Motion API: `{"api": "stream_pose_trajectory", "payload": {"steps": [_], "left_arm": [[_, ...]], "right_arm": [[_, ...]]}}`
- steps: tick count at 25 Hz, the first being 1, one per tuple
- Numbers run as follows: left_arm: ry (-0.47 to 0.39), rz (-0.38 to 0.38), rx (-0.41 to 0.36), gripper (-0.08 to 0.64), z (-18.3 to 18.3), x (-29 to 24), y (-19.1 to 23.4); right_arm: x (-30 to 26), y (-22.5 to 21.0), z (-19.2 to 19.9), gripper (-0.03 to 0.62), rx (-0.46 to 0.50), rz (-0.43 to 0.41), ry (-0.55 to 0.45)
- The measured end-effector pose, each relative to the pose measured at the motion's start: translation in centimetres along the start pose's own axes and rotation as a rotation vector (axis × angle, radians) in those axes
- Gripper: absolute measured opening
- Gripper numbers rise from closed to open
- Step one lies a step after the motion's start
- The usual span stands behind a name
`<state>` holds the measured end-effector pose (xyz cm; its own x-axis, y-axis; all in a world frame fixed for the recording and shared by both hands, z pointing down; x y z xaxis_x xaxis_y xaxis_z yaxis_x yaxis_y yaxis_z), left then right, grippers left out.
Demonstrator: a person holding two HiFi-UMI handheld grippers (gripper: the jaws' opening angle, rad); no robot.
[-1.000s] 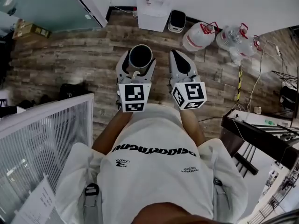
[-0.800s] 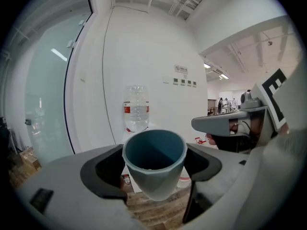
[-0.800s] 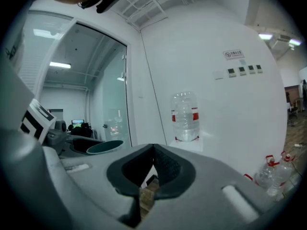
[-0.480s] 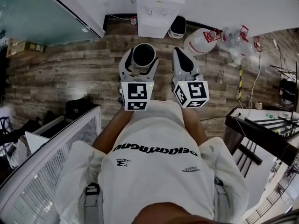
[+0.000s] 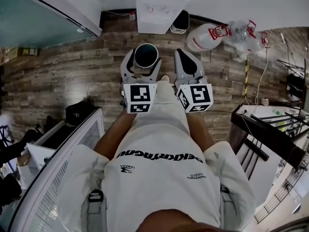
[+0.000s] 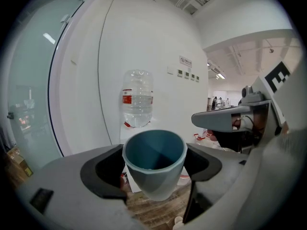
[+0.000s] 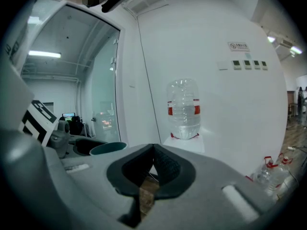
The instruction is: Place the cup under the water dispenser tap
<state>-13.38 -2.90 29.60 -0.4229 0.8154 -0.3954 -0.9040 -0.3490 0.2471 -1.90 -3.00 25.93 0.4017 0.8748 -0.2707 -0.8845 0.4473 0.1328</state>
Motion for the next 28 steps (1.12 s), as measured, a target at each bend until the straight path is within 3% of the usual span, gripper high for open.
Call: {"api": "stream_pose_trajectory", "payload": {"steps": [11, 28], "left_arm": [[0.042, -0.057, -0.018, 0.368, 1.2, -7.3, 0.2], [0.077, -0.102, 0.032, 0.368, 5.4, -18.9, 3.0]], "right_arm": [[-3.9, -6.1, 4.7, 0.0, -0.064, 0.009, 0.049], [-11.4, -9.3, 14.2, 0.0, -0.119, -0.001, 0.135]]}}
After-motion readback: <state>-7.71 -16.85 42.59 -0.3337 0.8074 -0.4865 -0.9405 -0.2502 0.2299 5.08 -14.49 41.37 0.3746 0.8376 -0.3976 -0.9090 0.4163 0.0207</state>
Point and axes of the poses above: the fingertips, and each gripper's own axes: x backward along the fingers, y to its left, z out of its underside, the point moved 3 cm from there along x, backward along the fingers, and after that the axes turned 13 degrees about x, right-handed, at the moved point
